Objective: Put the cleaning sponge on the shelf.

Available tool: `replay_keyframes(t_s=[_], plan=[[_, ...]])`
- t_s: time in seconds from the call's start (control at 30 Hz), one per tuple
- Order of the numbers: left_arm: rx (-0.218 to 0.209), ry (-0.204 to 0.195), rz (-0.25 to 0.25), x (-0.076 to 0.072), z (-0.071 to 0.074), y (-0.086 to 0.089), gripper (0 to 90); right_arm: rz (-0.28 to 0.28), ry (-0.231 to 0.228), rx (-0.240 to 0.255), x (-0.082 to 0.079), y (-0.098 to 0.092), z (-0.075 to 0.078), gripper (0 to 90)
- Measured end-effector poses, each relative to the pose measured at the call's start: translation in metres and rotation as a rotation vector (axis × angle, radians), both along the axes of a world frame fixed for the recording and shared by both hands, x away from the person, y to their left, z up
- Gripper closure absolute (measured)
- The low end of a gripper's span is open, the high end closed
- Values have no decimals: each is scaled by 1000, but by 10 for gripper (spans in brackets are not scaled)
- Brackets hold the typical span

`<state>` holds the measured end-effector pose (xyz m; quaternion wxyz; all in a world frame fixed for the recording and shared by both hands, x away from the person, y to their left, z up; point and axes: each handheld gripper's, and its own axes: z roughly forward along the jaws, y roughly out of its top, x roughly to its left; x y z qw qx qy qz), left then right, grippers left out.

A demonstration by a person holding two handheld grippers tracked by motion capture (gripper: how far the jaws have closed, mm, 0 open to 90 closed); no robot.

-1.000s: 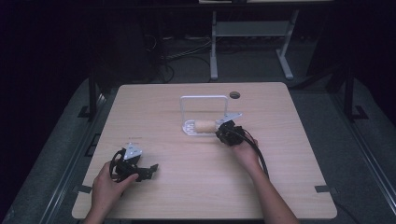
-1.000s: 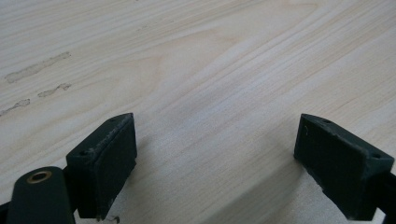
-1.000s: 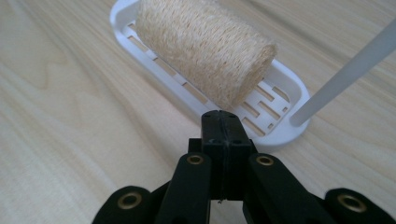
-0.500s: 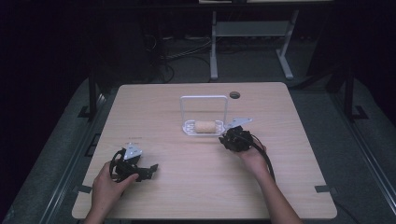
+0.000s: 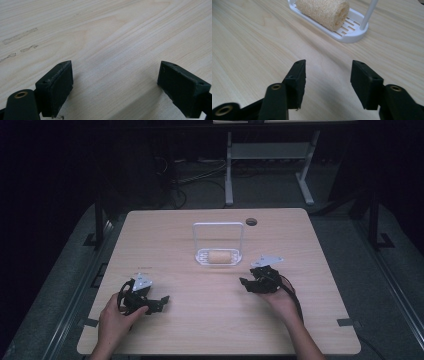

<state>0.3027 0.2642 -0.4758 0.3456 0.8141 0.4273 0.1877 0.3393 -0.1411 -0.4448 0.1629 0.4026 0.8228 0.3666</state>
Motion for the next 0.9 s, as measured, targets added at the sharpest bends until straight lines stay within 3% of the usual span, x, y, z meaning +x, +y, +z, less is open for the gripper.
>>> replay_keyframes(t_s=[0.4,0.9], plan=[[0,0,0,0,0,0,125,-43,-10,11,-31,-23,-4,294],[0,0,0,0,0,0,125,-104,2,4,-73,-66,-25,168]])
